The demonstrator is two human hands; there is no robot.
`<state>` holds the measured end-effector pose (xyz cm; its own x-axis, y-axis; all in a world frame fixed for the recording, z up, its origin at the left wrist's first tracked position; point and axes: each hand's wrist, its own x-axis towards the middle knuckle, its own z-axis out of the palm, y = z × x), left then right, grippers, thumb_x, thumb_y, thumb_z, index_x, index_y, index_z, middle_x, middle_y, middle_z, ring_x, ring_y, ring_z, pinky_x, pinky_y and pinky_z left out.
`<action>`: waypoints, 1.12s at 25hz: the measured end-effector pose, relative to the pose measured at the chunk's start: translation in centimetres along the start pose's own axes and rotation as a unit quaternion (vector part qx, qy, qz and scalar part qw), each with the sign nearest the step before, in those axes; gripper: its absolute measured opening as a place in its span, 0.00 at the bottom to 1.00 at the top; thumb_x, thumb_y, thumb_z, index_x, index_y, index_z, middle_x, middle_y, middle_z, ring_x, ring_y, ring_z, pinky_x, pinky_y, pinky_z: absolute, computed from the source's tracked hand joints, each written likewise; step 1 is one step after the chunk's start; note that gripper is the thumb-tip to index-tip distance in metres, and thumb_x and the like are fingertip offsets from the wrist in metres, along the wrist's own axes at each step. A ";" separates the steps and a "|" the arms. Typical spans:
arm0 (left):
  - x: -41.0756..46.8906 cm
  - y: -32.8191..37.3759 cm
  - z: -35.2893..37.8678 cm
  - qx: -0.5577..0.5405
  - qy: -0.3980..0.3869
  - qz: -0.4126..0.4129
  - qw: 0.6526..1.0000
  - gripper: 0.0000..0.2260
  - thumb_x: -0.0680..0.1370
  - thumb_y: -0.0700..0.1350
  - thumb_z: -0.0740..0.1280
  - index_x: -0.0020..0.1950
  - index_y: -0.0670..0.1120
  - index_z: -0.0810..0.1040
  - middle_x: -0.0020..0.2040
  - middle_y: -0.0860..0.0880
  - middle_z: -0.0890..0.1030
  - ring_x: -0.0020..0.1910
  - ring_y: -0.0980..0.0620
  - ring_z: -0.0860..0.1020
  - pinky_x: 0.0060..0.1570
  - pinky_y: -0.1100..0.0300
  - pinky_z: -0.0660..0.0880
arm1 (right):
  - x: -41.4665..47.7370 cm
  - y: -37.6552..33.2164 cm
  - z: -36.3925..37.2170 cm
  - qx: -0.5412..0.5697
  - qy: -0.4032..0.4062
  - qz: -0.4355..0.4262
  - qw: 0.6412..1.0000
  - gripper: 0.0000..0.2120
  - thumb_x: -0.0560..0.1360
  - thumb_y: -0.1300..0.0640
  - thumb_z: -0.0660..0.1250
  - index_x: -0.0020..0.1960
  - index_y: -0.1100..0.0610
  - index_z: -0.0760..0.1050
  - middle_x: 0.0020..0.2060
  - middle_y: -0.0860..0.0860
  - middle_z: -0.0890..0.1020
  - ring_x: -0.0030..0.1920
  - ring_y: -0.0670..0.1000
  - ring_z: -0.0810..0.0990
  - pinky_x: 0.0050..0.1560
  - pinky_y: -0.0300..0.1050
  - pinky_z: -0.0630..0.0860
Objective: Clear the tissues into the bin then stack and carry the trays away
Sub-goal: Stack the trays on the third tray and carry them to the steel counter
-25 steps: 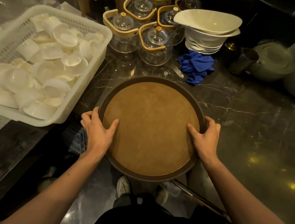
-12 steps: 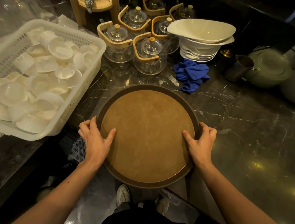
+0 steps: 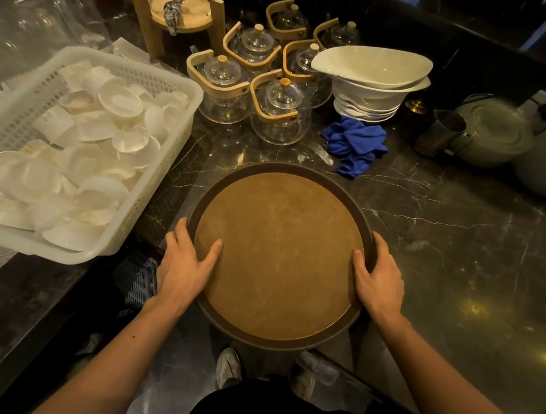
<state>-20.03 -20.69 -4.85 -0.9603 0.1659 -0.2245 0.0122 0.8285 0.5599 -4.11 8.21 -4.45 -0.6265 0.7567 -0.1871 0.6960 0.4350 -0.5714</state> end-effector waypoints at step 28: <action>-16.1 -0.3 -9.1 -0.159 0.256 -0.055 0.952 0.35 0.63 0.69 0.71 0.65 0.53 0.71 0.54 0.56 0.76 0.53 0.52 0.76 0.52 0.52 0.74 | -4.6 -5.0 -8.1 0.187 -0.062 -0.211 0.957 0.32 0.74 0.48 0.71 0.75 0.48 0.63 0.70 0.50 0.73 0.67 0.50 0.73 0.65 0.57 0.73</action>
<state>-7.14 -28.50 5.87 -0.9616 -0.2635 0.0765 -0.1040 0.6079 0.7871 -1.90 6.48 5.74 -0.8770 0.4786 0.0431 0.2120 0.4658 -0.8591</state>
